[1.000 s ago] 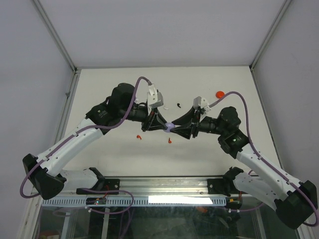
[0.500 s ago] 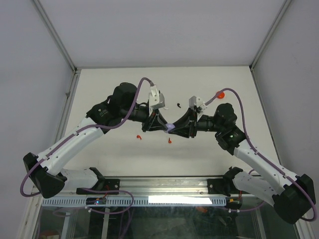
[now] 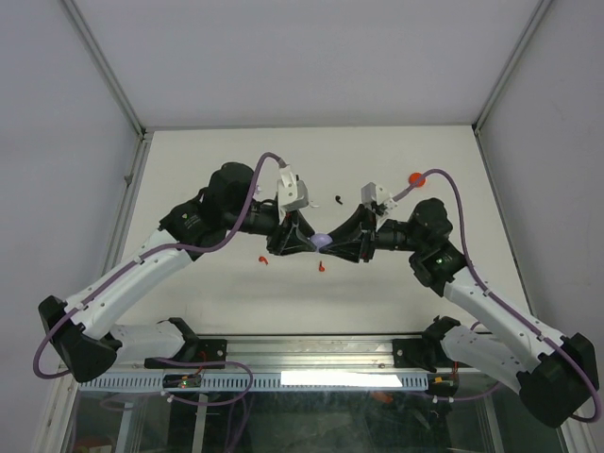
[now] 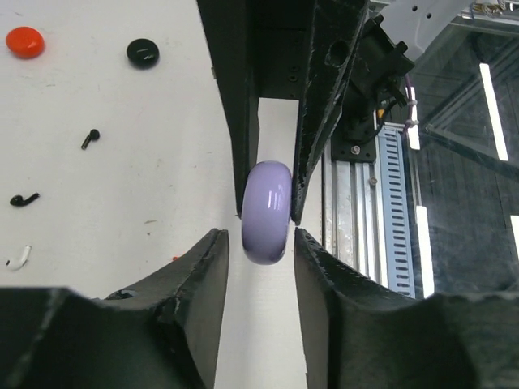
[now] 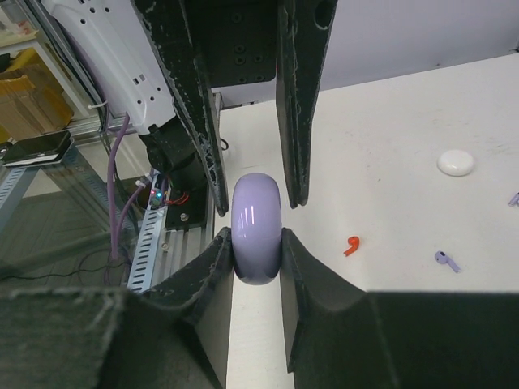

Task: Insert the wireless bluetooth earbuds into the charging case
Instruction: Pick up the charging case at the center of the board, then open the charging case.

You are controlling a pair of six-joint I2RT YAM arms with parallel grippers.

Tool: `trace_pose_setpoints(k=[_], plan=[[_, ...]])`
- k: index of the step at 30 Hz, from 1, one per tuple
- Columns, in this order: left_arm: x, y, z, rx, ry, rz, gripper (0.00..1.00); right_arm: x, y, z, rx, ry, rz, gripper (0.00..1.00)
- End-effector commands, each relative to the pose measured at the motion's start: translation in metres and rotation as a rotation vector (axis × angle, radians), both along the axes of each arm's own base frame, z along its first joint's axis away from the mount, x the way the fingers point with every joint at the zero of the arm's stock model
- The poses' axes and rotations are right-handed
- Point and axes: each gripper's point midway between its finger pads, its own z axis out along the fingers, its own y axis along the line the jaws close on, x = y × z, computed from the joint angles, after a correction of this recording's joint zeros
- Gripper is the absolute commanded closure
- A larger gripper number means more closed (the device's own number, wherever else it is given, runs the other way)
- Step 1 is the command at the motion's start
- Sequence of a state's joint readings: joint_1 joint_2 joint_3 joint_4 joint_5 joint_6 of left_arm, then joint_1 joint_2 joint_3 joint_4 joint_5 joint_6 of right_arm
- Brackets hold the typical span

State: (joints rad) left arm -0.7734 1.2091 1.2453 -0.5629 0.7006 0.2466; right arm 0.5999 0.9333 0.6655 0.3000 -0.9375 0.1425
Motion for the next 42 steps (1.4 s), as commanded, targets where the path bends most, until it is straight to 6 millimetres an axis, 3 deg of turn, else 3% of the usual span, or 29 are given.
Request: trace_pose_setpoints(k=[1, 8, 10, 16, 30, 42], plan=[[-0.001, 0.001, 0.019, -0.100, -0.067, 0.032, 0.59, -0.006, -0.004, 0.025, 0.103, -0.079, -0.015, 1.00], [-0.003, 0.004, 0.028, -0.200, -0.075, 0.041, 0.50, -0.008, -0.005, 0.025, 0.142, -0.135, -0.014, 1.00], [-0.003, 0.002, 0.028, -0.216, -0.061, 0.026, 0.48, -0.004, -0.005, 0.027, 0.166, -0.060, -0.045, 1.00], [-0.002, -0.007, 0.028, -0.238, -0.019, 0.004, 0.45, -0.005, -0.007, 0.032, 0.213, -0.066, -0.058, 1.00], [0.004, -0.012, 0.022, -0.232, 0.014, 0.023, 0.48, -0.009, -0.010, 0.038, 0.260, -0.070, -0.058, 1.00], [0.015, -0.005, 0.041, -0.285, 0.053, 0.070, 0.59, -0.016, -0.010, 0.031, 0.247, -0.073, -0.027, 1.00]])
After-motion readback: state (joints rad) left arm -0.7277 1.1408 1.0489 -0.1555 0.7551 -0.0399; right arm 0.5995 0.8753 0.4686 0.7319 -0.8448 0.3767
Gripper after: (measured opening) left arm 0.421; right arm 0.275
